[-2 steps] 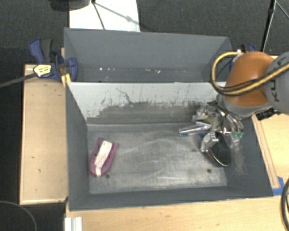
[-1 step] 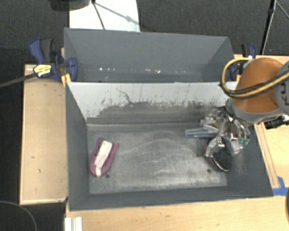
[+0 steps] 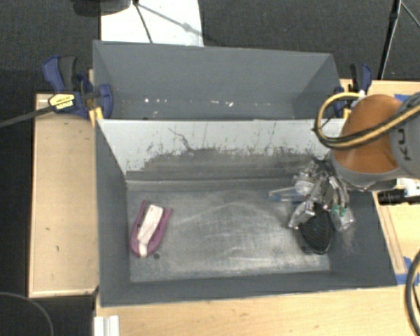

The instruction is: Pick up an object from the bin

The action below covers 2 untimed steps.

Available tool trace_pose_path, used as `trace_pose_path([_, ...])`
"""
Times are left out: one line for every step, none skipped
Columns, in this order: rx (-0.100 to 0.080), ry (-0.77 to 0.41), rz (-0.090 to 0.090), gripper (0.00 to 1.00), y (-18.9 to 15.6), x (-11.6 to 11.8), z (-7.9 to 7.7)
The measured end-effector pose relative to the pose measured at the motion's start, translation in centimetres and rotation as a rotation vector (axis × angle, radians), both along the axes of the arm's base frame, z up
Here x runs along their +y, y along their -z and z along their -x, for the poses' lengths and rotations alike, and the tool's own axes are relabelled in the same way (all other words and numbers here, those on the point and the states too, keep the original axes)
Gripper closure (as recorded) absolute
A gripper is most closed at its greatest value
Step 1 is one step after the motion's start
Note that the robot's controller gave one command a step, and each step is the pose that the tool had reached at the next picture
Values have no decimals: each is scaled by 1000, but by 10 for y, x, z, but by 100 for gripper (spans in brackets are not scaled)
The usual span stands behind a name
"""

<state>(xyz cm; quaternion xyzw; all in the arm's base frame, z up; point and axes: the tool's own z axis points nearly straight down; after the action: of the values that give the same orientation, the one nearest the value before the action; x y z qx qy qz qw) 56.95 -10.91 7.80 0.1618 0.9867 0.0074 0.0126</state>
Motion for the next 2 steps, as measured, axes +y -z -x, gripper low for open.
trace_pose_path([13, -108, 15, 0, 4, 15, 16])
trace_pose_path([7, -109, 16, 100, 2, 15, 15])
